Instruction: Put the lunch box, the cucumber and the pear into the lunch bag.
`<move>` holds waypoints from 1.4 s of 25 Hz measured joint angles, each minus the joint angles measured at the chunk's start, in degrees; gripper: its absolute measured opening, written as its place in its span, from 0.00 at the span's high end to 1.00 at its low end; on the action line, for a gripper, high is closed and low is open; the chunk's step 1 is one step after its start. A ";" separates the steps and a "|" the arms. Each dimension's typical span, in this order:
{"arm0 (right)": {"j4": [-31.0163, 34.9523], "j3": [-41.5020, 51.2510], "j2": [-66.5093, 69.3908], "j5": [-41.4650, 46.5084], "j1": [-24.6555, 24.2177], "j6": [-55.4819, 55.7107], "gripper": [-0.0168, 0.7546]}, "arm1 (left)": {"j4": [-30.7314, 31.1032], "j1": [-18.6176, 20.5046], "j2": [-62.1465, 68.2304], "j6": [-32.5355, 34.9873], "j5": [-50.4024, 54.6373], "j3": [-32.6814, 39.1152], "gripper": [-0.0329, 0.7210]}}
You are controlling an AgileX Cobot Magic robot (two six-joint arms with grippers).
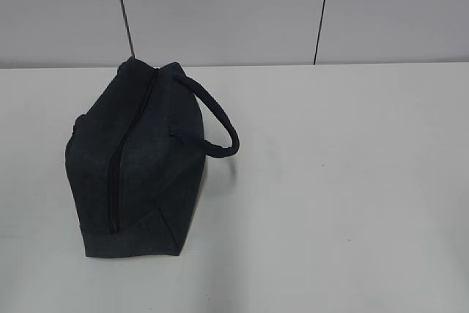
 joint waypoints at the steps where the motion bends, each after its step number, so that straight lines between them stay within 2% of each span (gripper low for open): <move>1: 0.00 0.00 0.00 0.00 0.00 0.00 0.67 | 0.00 0.00 0.00 -0.05 0.00 0.00 0.64; 15: -0.56 0.00 0.00 -0.21 0.00 -0.13 0.67 | 0.00 -0.06 0.00 -0.11 0.00 0.00 0.64; 18: -0.56 0.00 0.00 -0.21 -0.24 -0.21 0.67 | 0.00 1.16 0.00 -0.13 0.00 0.00 0.64; 20: -0.66 0.00 0.00 -0.21 -1.40 -0.21 0.67 | 0.00 3.35 0.00 -0.13 0.00 0.00 0.64; 25: -0.66 0.00 0.00 -0.21 -8.53 -0.21 0.67 | 0.00 7.97 0.00 -0.13 0.00 0.00 0.64; 29: -0.66 0.00 0.00 -0.21 -12.04 -0.21 0.67 | 0.00 8.79 0.00 -0.13 0.00 0.00 0.64; 35: -0.66 0.00 0.00 -0.21 -14.13 -0.21 0.67 | 0.00 8.97 0.00 -0.13 0.00 0.00 0.64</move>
